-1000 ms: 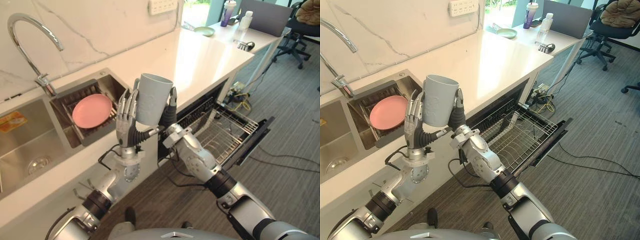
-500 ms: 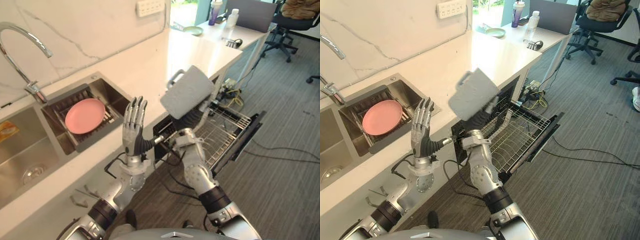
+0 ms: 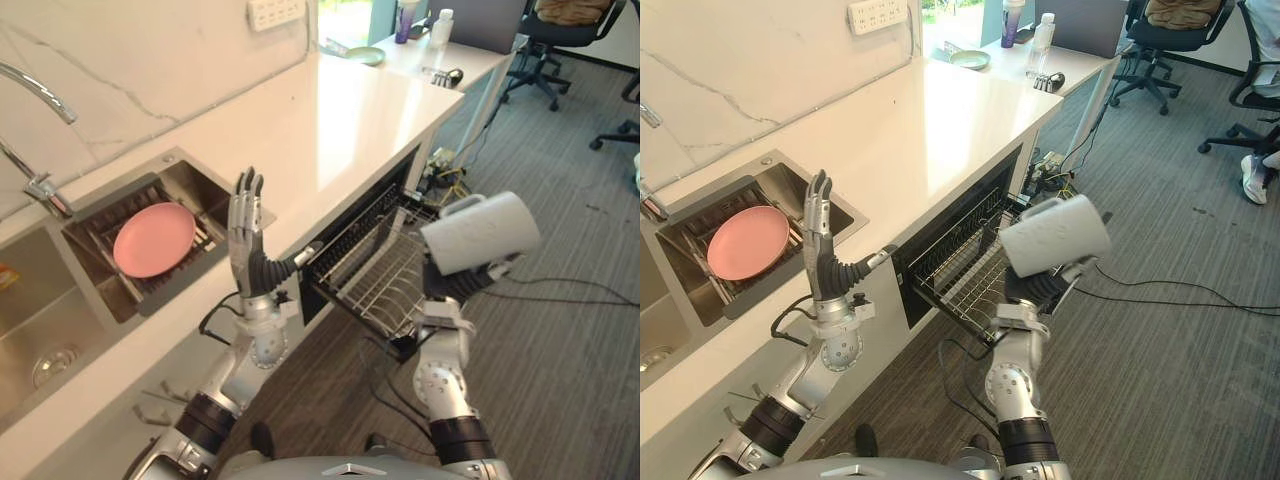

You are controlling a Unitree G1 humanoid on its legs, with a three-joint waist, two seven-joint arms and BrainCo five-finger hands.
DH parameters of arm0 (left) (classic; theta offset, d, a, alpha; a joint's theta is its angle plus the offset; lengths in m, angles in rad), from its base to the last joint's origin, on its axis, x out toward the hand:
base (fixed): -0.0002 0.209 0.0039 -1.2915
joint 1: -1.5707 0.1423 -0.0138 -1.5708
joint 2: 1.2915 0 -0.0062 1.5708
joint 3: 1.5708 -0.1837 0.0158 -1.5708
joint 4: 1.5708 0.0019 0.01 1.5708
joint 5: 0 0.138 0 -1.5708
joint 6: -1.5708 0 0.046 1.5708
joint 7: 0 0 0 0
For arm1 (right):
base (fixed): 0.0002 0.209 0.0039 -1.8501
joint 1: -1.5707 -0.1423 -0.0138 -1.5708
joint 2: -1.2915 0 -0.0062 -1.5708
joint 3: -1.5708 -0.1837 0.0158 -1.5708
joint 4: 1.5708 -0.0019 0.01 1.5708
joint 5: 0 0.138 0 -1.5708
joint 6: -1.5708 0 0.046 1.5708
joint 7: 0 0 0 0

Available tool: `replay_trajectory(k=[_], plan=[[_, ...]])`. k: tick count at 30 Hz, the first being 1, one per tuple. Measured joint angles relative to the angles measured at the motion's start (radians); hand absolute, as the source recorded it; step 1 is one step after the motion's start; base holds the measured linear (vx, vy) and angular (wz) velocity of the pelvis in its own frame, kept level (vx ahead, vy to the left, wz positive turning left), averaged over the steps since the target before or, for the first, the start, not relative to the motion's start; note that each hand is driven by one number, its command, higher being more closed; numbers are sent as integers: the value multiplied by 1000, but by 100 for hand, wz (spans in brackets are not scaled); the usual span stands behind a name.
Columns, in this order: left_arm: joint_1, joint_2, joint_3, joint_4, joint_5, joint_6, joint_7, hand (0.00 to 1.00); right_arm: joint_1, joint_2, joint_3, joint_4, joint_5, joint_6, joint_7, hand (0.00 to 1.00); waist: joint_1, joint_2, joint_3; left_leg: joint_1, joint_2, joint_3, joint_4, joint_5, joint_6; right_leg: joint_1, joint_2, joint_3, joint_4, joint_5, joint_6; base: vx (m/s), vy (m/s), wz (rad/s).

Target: Walk over to the sink, pick up the cup, carry it to the dishwasher, place the cup inside the dishwasher, then close the dishwasher door

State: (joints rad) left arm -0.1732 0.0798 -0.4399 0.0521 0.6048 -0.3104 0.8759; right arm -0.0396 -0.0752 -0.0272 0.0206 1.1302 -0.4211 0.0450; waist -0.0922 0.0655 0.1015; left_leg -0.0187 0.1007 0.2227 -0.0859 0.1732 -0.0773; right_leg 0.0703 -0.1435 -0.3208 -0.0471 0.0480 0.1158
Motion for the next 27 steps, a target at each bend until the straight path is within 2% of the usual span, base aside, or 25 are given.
replay_trajectory(k=[1, 2, 3, 4, 5, 6, 7, 8, 9, 11, 14, 16, 18, 20, 23, 27], plan=[[0, -6, -6, -6, -81, -24, -84, 0, 0, -2, -38, 0, -16, 0, 0, 100, -2, 0, 0, 0, -1, 0, 0, 0, 0, -1, -1, 2, 0, 1, 1, 3, -1, -4], [0, -9, -11, -6, -116, -34, -129, 0, 0, -4, -58, 0, -32, 0, 0, 100, -3, 0, 0, 0, -1, 0, 0, 0, 0, -1, -2, 2, 0, 1, 2, 0, 0, 0], [4, -9, -31, -9, -199, -51, -228, 0, 0, -14, -96, 0, -51, 0, 0, 100, -6, -1, 0, 0, -2, 0, 0, 0, 0, -1, -6, 2, 0, 1, 4, 0, 0, 0], [18, -10, -53, -26, -314, -60, -357, 0, -1, -21, -132, 0, -83, 0, 0, 100, -9, -1, 1, -1, -3, 0, 0, 0, 0, -1, -7, 2, 0, -2, 9, 0, 0, 0], [28, -10, -68, -36, -370, -60, -417, 0, -1, -23, -148, 0, -98, 1, -1, 100, -12, -1, 1, -2, -3, 0, 0, -1, 1, -1, -8, 2, 0, -2, 10, 0, 0, 0], [50, -9, -93, -51, -476, -61, -536, 0, -1, -32, -181, 0, -120, 3, -1, 100, -17, -2, 1, -3, -3, -1, 0, -1, 1, -1, -9, 1, 0, -3, 11, 0, 0, 0], [71, -9, -125, -62, -578, -54, -650, 0, -1, -49, -205, 0, -146, 7, -3, 100, -19, -3, 2, -4, -3, -1, 0, -1, 1, -3, -10, 1, 0, -3, 11, 0, 0, 0], [81, -8, -142, -71, -630, -44, -707, 0, -1, -60, -219, 0, -160, 10, -3, 100, -20, -3, 2, -6, -3, -1, 0, -1, 1, -4, -11, 1, 0, -3, 11, 0, 0, 0], [97, -8, -175, -81, -724, -16, -819, 0, -1, -79, -242, 1, -185, 14, -4, 100, -18, -6, 4, -8, -4, -3, 0, -4, -3, -5, -11, -1, 0, -3, 11, -7, 3, 5], [122, -5, -219, -79, -861, 60, -987, 0, -17, -117, -282, 18, -203, 29, -4, 100, -20, -12, 8, -16, -4, -6, 0, -4, -4, -12, -13, -5, 3, -3, 12, -14, 8, 4], [140, 11, -266, -64, -909, 103, -1072, 0, -46, -164, -325, 94, -232, 37, -6, 100, -18, -14, 9, -18, -4, -6, -1, -8, 2, -13, -15, -7, 4, -3, 13, 0, 3, 1], [157, 21, -316, -2, -954, 160, -1145, 0, -74, -219, -355, 167, -234, 50, -12, 100, -17, -16, 10, -21, -5, -7, -1, -9, 4, -15, -18, -11, 8, -5, 15, 0, 0, 0], [161, 22, -337, 80, -962, 201, -1166, 0, -93, -251, -373, 208, -234, 54, -13, 100, -19, -17, 11, -24, -5, -9, -1, -9, 4, -17, -18, -14, 9, -5, 17, 6, -2, 3], [175, 29, -348, 142, -939, 213, -1166, 0, -104, -280, -384, 245, -234, 55, -13, 100, -19, -18, 12, -28, -5, -15, -1, -8, 5, -17, -18, -20, 9, -5, 17, 20, -6, 8], [201, 44, -341, 212, -850, 215, -1127, 0, -131, -304, -390, 308, -234, 56, -13, 100, -17, -21, 13, -31, -6, -21, -1, -1, 14, -15, -18, -25, 10, -1, 11, 23, -6, 4], [234, 40, -201, 364, -707, 231, -978, 0, -134, -307, -391, 354, -234, 70, -26, 100, -19, -30, 19, -26, -9, -39, -1, 4, 15, 2, -19, -49, 12, -3, 12, 1, -6, 13]])
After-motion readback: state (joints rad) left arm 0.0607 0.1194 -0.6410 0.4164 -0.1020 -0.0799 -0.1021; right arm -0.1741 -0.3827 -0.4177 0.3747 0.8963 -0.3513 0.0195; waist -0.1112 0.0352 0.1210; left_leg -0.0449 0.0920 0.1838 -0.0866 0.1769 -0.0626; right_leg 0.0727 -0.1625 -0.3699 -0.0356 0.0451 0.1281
